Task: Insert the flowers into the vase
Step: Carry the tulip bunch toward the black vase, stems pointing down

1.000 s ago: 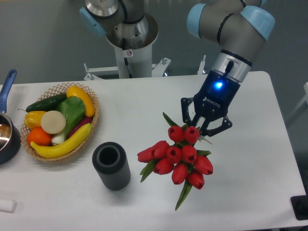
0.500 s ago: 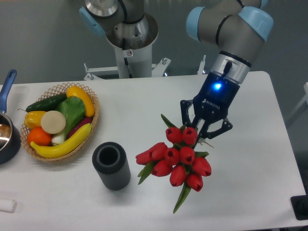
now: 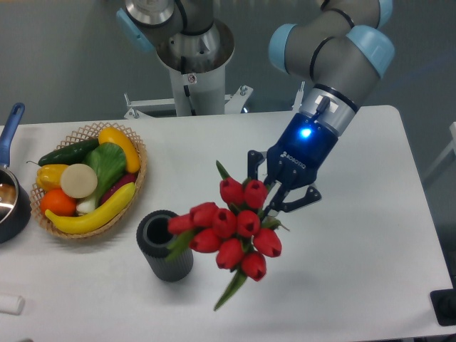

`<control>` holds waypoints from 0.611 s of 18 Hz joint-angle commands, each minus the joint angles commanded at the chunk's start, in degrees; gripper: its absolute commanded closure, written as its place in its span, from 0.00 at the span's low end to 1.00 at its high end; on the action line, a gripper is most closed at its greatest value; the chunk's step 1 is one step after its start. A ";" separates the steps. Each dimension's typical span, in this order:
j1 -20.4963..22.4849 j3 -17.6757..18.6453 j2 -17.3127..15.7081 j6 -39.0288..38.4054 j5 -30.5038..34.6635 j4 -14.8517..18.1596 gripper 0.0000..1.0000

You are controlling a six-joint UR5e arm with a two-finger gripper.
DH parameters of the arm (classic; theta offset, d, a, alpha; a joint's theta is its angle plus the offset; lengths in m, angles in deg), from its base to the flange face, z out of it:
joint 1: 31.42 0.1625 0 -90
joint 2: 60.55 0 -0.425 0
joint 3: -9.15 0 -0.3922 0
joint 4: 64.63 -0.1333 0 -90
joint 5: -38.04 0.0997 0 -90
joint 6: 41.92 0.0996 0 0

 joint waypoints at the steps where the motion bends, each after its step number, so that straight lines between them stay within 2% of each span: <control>1: 0.09 0.44 -0.09 0.09 -2.72 0.00 0.78; 3: 0.00 1.93 -0.61 0.52 -6.69 0.00 0.78; 5: -0.26 3.33 -1.05 1.40 -7.75 0.00 0.78; 11: -2.63 5.18 -2.63 1.67 -13.81 0.00 0.78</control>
